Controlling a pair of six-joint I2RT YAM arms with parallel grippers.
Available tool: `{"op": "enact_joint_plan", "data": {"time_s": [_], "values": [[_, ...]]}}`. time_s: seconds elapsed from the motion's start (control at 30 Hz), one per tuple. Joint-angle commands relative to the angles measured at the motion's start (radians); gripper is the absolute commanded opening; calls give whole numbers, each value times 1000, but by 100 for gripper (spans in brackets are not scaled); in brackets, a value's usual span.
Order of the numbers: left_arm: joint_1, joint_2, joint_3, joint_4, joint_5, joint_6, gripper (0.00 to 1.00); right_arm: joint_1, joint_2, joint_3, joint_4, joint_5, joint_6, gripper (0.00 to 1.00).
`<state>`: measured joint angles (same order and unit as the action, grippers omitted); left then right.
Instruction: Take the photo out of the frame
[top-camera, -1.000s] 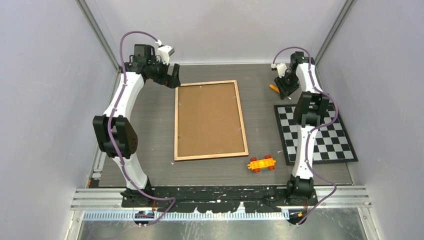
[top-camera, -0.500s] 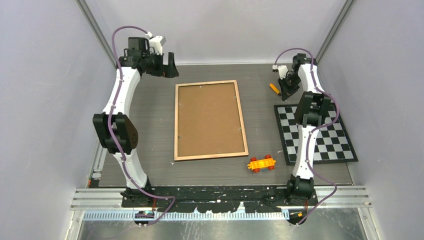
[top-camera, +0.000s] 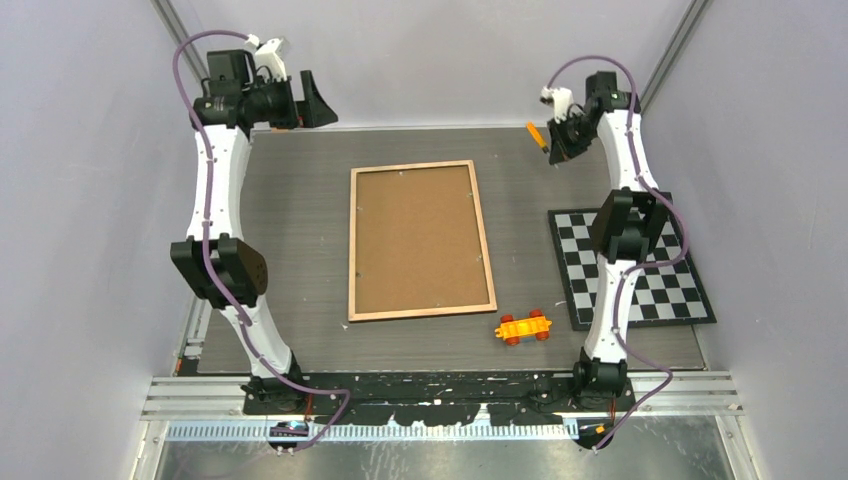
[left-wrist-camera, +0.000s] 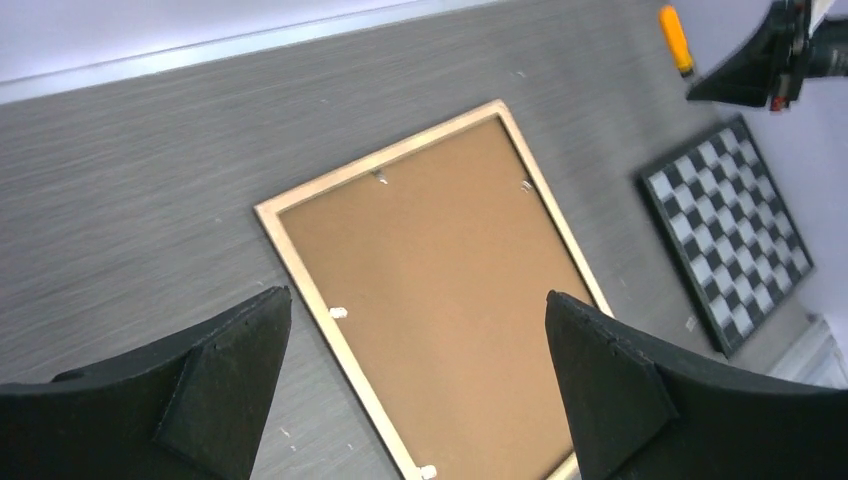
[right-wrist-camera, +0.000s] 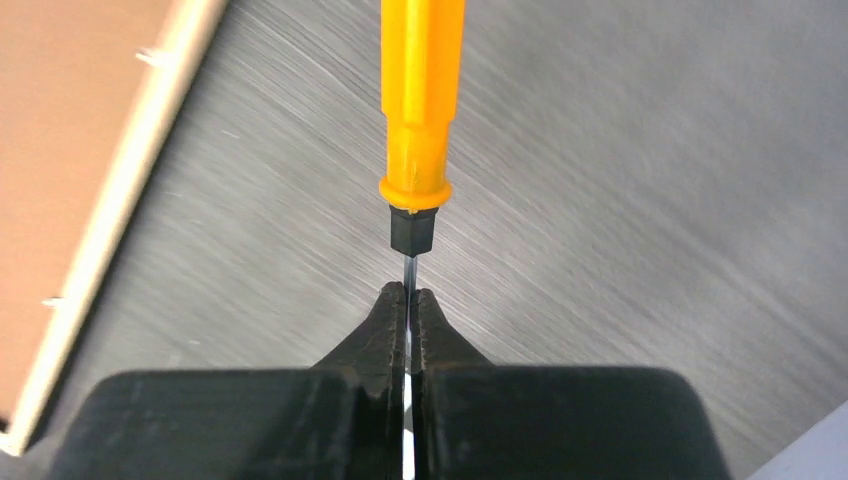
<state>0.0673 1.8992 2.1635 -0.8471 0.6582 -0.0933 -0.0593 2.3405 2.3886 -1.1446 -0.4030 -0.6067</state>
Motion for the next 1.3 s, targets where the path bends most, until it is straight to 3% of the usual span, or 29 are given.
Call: {"op": "enact_joint_plan", "data": {"time_s": [0.0,0.1,0.23,0.37,0.6,0.8,0.93,1.07,1.2,1.27], "values": [[-7,34,160,-267,153,45,100,138,-199,-40,43,-138,32,1],[-9,44,189,-384,237,73,100,214,-276,-105,65,-203,49,1],[-23,-57,15,-380,349,68,100,322,-369,-216,79,-274,77,0],[-58,-183,-204,-333,376,136,100,443,-441,-327,107,-298,120,1],[-152,-250,-367,-259,417,129,99,583,-530,-475,211,-307,229,1],[-198,-278,-494,-49,455,-37,91,657,-543,-484,233,-319,284,0],[-223,-260,-511,-16,488,-79,85,692,-555,-483,238,-304,283,1],[-234,-240,-514,-17,518,-103,73,710,-560,-472,232,-271,257,1],[-246,-238,-524,-12,537,-104,54,713,-557,-462,225,-270,249,0],[-251,-241,-533,-10,542,-98,51,714,-555,-459,224,-269,249,1]]}}
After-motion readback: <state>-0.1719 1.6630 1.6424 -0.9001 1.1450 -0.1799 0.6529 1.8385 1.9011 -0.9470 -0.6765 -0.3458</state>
